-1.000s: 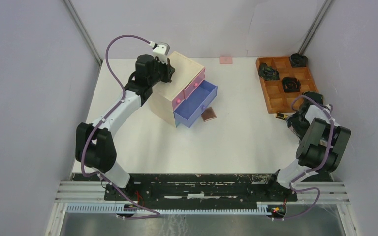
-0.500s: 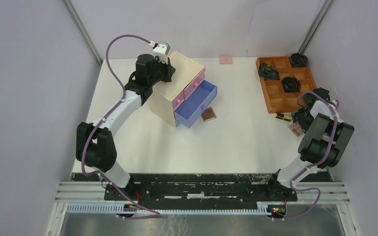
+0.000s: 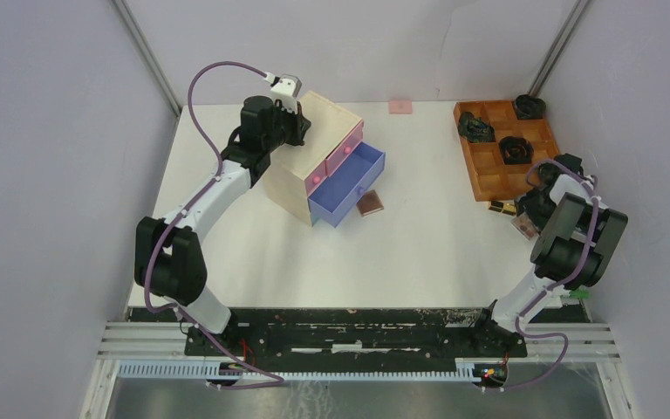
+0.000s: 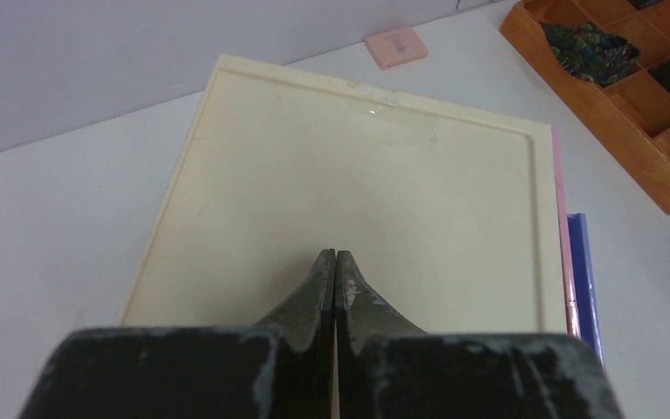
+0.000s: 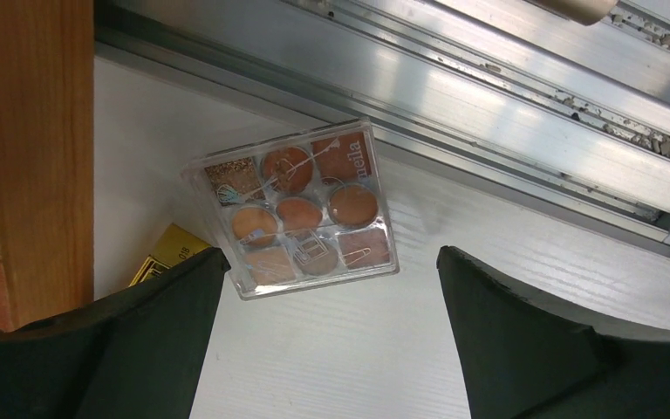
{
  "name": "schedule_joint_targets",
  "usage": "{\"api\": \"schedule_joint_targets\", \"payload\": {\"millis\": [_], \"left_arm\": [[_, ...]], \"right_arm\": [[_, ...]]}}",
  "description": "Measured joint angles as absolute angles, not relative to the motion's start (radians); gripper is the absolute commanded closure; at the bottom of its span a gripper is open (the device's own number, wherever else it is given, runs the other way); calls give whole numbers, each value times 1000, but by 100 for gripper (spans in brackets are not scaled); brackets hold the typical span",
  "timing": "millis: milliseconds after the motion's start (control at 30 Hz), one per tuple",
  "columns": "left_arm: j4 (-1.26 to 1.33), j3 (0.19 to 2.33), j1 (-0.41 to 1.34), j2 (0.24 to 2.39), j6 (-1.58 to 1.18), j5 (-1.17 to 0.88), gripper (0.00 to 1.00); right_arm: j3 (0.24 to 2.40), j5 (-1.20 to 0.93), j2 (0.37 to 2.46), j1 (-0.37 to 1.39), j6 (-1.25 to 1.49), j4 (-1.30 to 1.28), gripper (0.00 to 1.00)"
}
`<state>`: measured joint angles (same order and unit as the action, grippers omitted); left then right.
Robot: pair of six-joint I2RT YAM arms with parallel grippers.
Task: Organize the makeup
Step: Pick up the makeup from the center of the board.
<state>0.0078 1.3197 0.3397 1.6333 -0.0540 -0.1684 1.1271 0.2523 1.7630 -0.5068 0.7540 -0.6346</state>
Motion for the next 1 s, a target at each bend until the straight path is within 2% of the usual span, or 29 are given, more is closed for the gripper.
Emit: {"api": "schedule_joint_targets", "payload": {"millis": [300, 400, 567, 733, 800, 867, 900, 1000], "left_arm": [[8, 1320, 340, 1634, -54, -169, 97], [8, 1320, 340, 1634, -54, -169, 97], [8, 1320, 340, 1634, -54, -169, 97], [8, 1319, 340, 1631, -54, -169, 97], [8, 1319, 340, 1631, -54, -169, 97], [8, 1319, 340, 1631, -54, -169, 97], [8, 1319, 340, 1631, -54, -170, 97], [8, 1320, 340, 1631, -54, -170, 97]], "right_arm": [[1161, 252, 1806, -507, 738, -591, 0], [1162, 246, 1812, -507, 736, -572, 7], [1145, 210, 1815, -507, 735, -513, 28], [1110, 216, 1804, -506, 709, -479, 58], [1101, 220, 1799, -509, 702, -476, 72], [1094, 220, 1795, -516, 696, -474, 92], [1090, 218, 1794, -518, 693, -471, 99], [1083, 213, 1789, -519, 694, -458, 100]]}}
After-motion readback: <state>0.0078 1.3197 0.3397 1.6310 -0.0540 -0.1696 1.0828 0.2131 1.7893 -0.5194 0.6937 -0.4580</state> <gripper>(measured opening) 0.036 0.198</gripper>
